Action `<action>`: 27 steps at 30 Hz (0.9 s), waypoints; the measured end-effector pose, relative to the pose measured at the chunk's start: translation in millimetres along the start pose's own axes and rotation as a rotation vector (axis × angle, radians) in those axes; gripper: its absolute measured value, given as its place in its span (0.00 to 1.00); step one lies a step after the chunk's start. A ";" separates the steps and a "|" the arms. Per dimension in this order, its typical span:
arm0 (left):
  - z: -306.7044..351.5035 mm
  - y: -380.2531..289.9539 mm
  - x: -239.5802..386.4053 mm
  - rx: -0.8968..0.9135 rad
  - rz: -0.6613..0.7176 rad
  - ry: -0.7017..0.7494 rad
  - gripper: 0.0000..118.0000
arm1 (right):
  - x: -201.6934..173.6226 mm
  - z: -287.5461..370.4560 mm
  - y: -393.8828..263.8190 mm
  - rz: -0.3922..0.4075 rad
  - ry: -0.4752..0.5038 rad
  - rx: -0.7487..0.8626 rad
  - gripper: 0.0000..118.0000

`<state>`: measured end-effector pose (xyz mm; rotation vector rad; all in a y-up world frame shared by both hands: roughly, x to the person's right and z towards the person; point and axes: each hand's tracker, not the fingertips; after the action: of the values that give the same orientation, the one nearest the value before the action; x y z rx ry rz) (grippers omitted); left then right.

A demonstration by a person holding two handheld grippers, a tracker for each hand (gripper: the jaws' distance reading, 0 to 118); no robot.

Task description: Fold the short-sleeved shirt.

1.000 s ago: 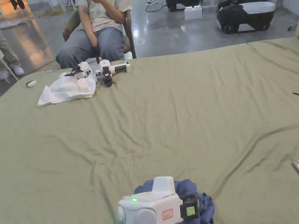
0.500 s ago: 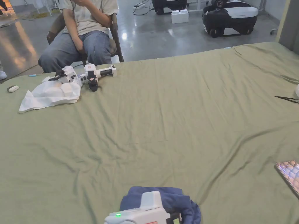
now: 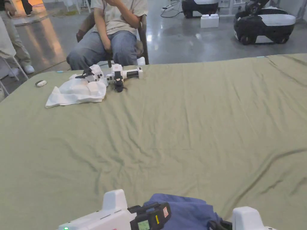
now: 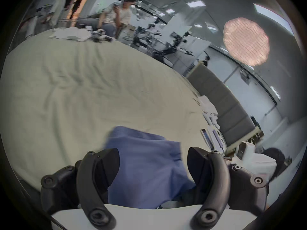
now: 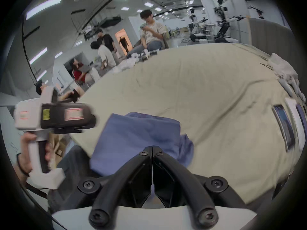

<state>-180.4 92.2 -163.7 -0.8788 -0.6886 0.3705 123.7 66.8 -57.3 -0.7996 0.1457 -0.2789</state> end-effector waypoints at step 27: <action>17.5 14.7 -88.9 -0.028 0.368 -0.118 0.22 | 16.3 19.4 -11.6 -0.103 0.145 0.111 0.00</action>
<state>-257.4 61.3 -202.9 -1.0176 -0.6406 0.7478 141.6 67.5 -35.9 -0.6777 0.2240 -0.4396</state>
